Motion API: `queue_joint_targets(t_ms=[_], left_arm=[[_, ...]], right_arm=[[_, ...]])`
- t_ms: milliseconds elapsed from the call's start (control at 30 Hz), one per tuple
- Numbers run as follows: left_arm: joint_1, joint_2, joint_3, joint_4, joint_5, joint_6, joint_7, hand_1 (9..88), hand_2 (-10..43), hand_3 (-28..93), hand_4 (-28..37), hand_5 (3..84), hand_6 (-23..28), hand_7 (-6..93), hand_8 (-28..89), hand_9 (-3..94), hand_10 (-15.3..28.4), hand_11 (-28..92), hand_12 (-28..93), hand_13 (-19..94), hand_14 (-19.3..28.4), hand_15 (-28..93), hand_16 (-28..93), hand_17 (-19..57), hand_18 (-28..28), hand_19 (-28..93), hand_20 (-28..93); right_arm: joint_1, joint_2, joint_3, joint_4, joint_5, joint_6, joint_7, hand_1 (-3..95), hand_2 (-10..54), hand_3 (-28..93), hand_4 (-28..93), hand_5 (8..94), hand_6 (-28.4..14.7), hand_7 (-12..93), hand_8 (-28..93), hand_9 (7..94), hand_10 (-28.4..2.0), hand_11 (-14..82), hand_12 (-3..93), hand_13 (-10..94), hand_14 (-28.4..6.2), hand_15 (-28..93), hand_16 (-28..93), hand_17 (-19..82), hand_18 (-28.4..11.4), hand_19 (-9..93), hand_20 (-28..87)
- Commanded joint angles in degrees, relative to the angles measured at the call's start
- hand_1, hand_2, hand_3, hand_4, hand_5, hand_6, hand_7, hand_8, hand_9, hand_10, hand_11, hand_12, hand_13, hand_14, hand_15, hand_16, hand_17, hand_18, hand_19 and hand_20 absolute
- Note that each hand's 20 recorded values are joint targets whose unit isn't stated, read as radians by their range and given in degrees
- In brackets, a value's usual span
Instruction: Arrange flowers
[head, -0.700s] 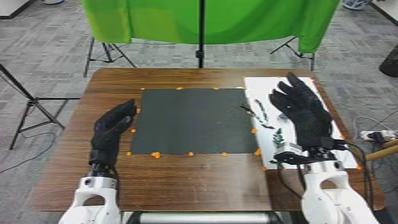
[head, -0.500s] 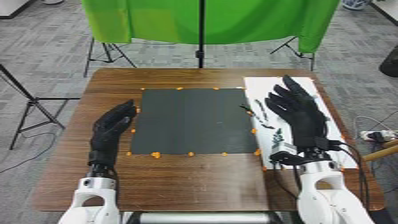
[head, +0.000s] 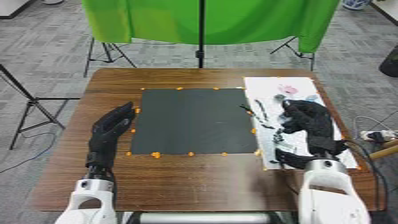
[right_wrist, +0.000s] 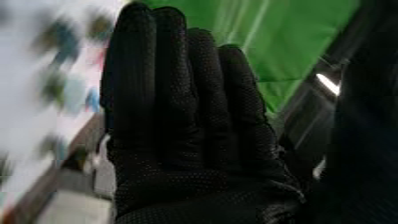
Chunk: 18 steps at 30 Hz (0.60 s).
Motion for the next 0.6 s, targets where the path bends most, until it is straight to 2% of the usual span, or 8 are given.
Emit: queue_joint_targets(t_ms=[33,133,200,367,500,600], left_arm=[[1.3,0.32,-0.28,-0.36,0.75,-2.62,-1.43,38.4,-9.5,60,-15.1,46.0,2.6,15.8,-6,42.1,11.2,19,14,31,14.9,20,2,4.8,11.5,8,23],[1.2,0.68,-0.3,-0.28,0.94,-3.07,-2.2,38.4,-9.5,59,-15.0,45.8,2.5,15.6,-6,42.1,11.2,19,14,31,14.9,20,2,4.8,11.5,8,23],[1.3,0.66,-0.45,-0.31,1.02,-3.24,-2.49,38.4,-9.5,59,-15.0,45.8,2.6,15.6,-6,42.1,11.2,19,14,31,14.9,20,2,4.8,11.5,8,23],[2.0,0.93,-0.99,-0.78,1.05,-3.53,-3.69,38.5,-9.5,59,-14.7,45.6,2.5,15.6,-6,41.9,11.2,19,14,31,14.8,20,2,4.7,11.5,8,23],[2.5,1.02,-1.48,-1.1,1.49,-5.17,-4.79,38.4,-9.5,59,-14.5,45.5,2.6,15.1,-6,41.7,11.2,18,14,31,14.8,19,2,4.6,11.5,8,23],[2.5,0.86,-1.92,-1.17,2.01,-6.42,-5.46,38.3,-9.5,59,-14.4,45.4,2.8,14.7,-6,41.5,11.2,18,14,31,14.9,19,2,4.5,11.5,8,23]], right_arm=[[-2.4,9.4,0.2,1.4,-40.8,-13.1,10.9,48.2,-9.5,17,-21,59.5,-4.6,18,-5,66.6,-16.8,23.1,24.7,69,-12.7,47,22,46,-17.1,78,40],[-1.9,11.6,-1.0,3.0,-42.4,-14.2,13.7,41.0,-9.5,38,-28,60.4,-4.4,19,-5,67.0,-16.7,23.1,24.9,70,-12.5,49,23,47,-16.8,79,40],[1.6,12.5,-3.8,4.2,-42.6,-17.4,16.9,39.0,-9.5,43,-28,60.8,-4.6,19,-5,67.1,-16.7,23.4,25.1,70,-12.2,50,23,47,-16.5,80,39],[2.7,15.5,-6.0,5.7,-42.6,-19.9,18.2,39.0,-9.5,44,-28,62.4,-4.8,20,-4,68.5,-16.6,26.1,26.6,72,-11.2,52,23,51,-15.3,82,38],[3.9,16.4,-7.8,6.8,-42.2,-22.2,18.9,38.4,-9.5,46,-28,63.3,-5.0,21,-4,69.1,-16.7,27.1,26.9,74,-10.6,53,24,53,-13.8,84,36],[4.4,16.6,-9.0,7.3,-41.9,-24.2,19.6,35.4,-9.5,53,-28,64.5,-5.1,22,-4,70.5,-16.6,27.8,26.7,75,-9.9,54,24,55,-12.6,85,36]])
